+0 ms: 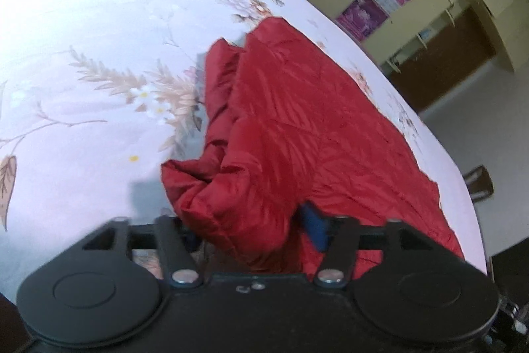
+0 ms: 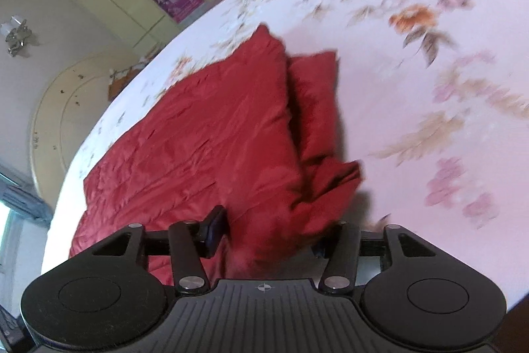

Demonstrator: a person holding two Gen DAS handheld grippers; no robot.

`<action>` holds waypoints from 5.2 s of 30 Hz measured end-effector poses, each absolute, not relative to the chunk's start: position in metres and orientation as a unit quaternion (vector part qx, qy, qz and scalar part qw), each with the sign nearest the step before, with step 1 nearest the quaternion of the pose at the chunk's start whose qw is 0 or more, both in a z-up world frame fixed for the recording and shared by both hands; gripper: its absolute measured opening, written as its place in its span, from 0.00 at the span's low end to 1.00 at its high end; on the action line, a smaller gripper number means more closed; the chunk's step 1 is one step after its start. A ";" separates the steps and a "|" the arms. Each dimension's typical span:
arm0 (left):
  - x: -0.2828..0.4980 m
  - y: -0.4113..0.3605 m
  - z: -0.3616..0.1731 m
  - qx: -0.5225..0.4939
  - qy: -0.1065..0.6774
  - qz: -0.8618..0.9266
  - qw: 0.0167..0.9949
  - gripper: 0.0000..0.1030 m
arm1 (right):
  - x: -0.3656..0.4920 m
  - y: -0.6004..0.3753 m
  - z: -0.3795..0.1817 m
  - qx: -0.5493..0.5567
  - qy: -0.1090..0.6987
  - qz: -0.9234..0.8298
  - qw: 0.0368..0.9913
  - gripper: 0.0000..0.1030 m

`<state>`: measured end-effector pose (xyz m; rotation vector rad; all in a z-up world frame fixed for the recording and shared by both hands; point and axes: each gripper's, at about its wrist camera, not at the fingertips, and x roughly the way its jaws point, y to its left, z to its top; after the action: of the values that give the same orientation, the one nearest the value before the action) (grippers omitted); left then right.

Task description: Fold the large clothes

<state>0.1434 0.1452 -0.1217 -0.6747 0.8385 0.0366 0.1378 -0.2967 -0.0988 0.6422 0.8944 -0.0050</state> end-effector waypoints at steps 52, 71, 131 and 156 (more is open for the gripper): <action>0.153 0.151 -0.142 -0.354 0.360 -0.008 0.863 0.33 | 0.239 -0.083 -0.129 -0.045 0.448 0.138 0.882 0.50; 0.144 0.062 -0.048 -0.169 0.288 -0.048 0.941 0.22 | 0.240 -0.115 -0.112 -0.026 0.437 0.182 0.880 0.50; 0.155 -0.065 -0.071 -0.063 0.321 -0.082 0.942 0.60 | 0.151 -0.310 -0.046 0.214 0.411 0.186 0.867 0.43; 0.154 -0.106 -0.084 -0.016 0.340 -0.144 0.929 0.55 | 0.132 -0.354 -0.078 0.199 0.456 0.141 0.856 0.08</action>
<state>0.1540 -0.1061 -0.0837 -0.0328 0.6960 -0.2951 0.1317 -0.3538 -0.0776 0.4182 0.9577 0.2957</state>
